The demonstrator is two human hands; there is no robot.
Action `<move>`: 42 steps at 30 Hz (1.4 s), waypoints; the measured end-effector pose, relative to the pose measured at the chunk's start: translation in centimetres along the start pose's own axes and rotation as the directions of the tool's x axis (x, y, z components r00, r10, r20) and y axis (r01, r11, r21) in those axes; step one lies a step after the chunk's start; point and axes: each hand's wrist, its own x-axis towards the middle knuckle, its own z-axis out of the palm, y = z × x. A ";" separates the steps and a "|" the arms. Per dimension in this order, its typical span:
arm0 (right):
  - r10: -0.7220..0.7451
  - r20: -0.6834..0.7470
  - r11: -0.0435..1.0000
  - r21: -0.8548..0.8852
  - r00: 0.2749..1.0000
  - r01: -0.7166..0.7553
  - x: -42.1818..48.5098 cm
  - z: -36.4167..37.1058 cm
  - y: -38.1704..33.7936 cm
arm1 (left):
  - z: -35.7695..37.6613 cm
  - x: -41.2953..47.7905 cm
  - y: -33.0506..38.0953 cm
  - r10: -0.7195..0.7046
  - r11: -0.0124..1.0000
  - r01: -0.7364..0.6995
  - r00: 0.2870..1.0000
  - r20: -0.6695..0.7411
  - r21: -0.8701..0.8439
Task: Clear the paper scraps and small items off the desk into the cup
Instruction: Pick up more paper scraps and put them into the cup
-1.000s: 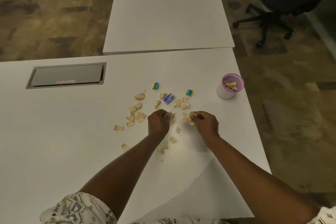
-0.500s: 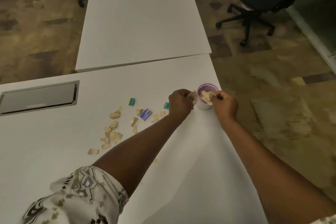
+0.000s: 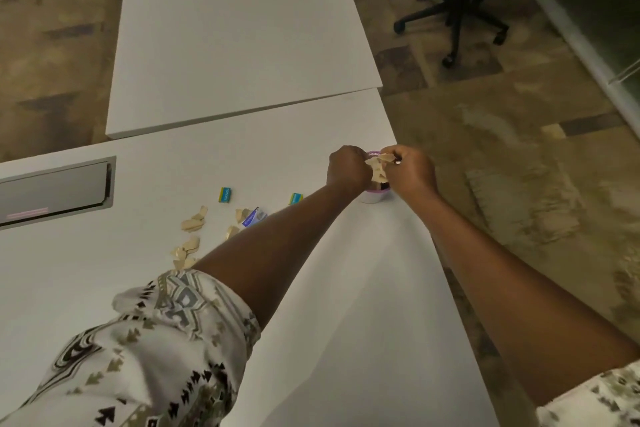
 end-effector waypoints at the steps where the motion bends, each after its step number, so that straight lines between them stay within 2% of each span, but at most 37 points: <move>1: -0.004 0.009 1.000 -0.001 1.000 0.004 0.0 0.0 -0.1 | 0.0 0.0 -0.1 0.004 1.000 -0.004 1.000 0.004 0.003; 8: -0.004 0.018 1.000 -0.013 1.000 0.004 -0.2 -0.3 -0.1 | -0.4 -0.2 -0.5 0.036 0.999 -0.036 0.999 0.010 0.000; 19: -0.052 -0.062 0.997 0.054 0.997 0.055 -3.8 0.2 -0.1 | -2.5 -4.5 -3.1 0.047 0.989 -0.052 0.998 -0.033 -0.141; 27: -0.123 0.090 0.992 0.030 0.988 0.121 -11.9 4.8 0.3 | -4.8 -10.3 -10.0 0.003 0.994 -0.012 0.997 -0.081 -0.107; 36: -0.032 0.313 0.996 -0.065 0.949 0.055 -20.2 11.2 1.9 | -7.4 -18.0 -22.9 -0.052 0.996 0.064 0.983 -0.173 0.060; 42: 0.017 0.399 0.975 -0.209 0.917 0.073 -24.3 15.2 3.3 | -9.3 -24.8 -32.6 0.005 0.965 0.073 0.955 -0.297 0.252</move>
